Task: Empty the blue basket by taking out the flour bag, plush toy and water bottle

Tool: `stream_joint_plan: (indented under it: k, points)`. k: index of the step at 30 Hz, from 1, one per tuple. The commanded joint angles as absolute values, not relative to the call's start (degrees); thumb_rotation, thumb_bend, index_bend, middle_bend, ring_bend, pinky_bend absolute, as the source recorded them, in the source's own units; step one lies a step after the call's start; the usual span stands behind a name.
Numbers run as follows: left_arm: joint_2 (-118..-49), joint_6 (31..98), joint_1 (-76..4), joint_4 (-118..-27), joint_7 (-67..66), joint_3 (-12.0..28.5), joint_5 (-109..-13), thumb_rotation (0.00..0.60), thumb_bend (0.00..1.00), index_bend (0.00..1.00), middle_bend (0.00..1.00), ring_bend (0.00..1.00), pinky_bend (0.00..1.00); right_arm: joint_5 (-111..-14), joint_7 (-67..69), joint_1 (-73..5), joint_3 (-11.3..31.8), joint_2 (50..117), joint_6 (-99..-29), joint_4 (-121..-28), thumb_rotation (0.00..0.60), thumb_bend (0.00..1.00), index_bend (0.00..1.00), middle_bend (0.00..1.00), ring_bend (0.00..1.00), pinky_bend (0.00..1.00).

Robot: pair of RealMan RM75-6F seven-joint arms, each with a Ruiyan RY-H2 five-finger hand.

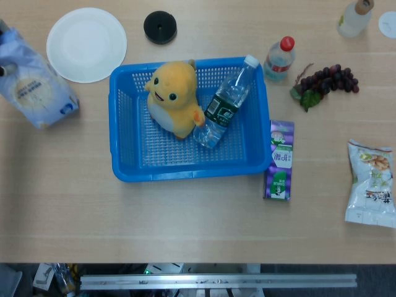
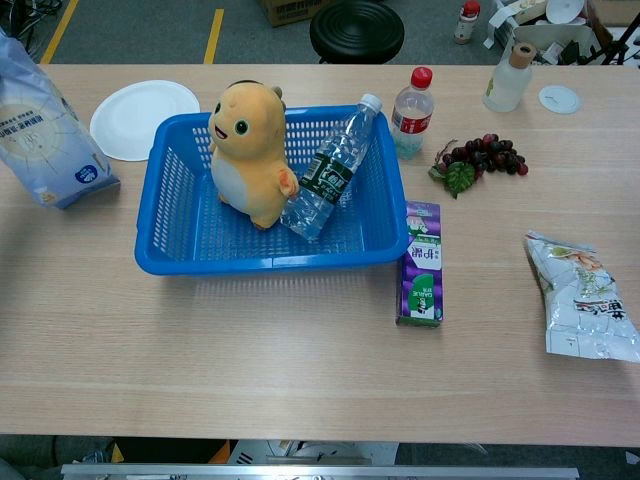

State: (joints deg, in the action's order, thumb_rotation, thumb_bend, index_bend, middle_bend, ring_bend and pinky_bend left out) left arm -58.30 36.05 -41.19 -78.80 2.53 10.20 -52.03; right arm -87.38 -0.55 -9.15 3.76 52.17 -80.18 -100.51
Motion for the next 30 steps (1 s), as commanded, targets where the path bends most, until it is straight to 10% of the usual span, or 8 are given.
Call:
stream_joint_plan:
  k: [1, 24, 30]
  points:
    - [-57.5, 34.2, -42.0, -81.0, 3.4, 10.4, -52.7, 0.6, 0.21, 0.48, 0.47, 0.49, 0.67, -87.3, -0.5, -9.1, 3.8, 52.1, -80.2, -100.5, 0.6, 0.25, 0.24, 0.3, 0.22, 0.4]
    - [-58.7, 28.5, -43.4, -84.9, 18.3, 14.8, -63.3, 0.6, 0.21, 0.43, 0.46, 0.49, 0.67, -86.9, 0.7, -8.7, 3.8, 52.2, -80.5, -99.4, 0.6, 0.25, 0.24, 0.3, 0.22, 0.4]
    - [-59.4, 26.9, -45.0, -83.5, 15.6, 13.0, -60.6, 0.6, 0.21, 0.16, 0.24, 0.21, 0.48, -86.8, 1.2, -8.5, 3.8, 52.3, -80.6, -99.0, 0.6, 0.25, 0.24, 0.3, 0.22, 0.4]
